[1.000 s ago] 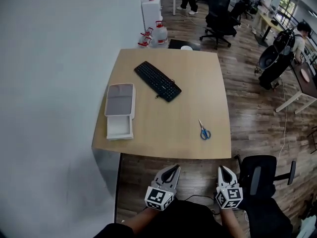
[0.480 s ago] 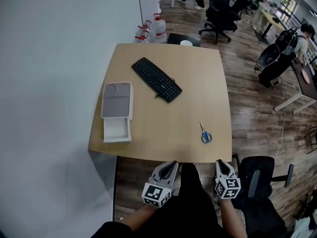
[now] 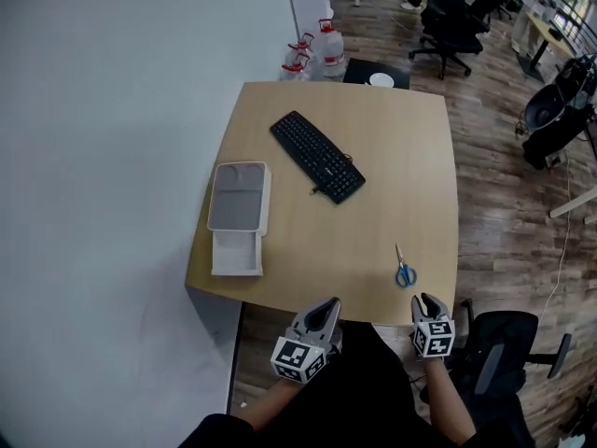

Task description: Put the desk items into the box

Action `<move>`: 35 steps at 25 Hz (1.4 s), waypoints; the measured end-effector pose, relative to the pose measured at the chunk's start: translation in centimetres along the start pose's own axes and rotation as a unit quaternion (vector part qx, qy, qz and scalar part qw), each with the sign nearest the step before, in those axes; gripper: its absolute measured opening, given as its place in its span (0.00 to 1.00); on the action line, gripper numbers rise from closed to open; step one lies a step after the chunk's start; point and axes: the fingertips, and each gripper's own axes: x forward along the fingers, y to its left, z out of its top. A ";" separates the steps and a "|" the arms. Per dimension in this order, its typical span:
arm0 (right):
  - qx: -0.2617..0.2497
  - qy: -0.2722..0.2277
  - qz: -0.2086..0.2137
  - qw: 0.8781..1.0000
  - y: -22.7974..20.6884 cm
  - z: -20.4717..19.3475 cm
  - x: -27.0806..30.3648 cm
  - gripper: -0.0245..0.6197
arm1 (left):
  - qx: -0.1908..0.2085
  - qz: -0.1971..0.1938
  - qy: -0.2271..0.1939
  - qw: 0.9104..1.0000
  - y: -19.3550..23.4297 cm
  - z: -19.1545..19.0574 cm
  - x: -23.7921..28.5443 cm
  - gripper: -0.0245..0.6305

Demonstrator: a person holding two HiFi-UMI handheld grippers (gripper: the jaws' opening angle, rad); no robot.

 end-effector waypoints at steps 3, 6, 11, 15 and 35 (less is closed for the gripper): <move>-0.014 0.031 0.015 0.999 -0.6 -0.8 3.5 0.29 | 0.008 0.005 0.016 1.000 0.5 0.4 2.4 0.06; -0.017 0.061 0.023 0.998 -1.6 -2.2 6.8 0.32 | 0.001 0.017 0.022 1.000 1.2 0.4 5.0 0.06; -0.025 0.119 0.034 0.992 -2.8 -5.2 11.2 0.35 | -0.022 0.049 0.036 0.998 2.3 0.2 6.9 0.06; -0.030 0.147 0.046 0.988 -3.5 -6.7 13.7 0.36 | -0.021 0.091 0.044 0.995 3.4 -0.1 6.6 0.06; -0.093 0.176 0.042 0.979 -4.2 -5.4 14.9 0.25 | -0.050 0.139 0.020 0.989 7.8 0.5 5.3 0.06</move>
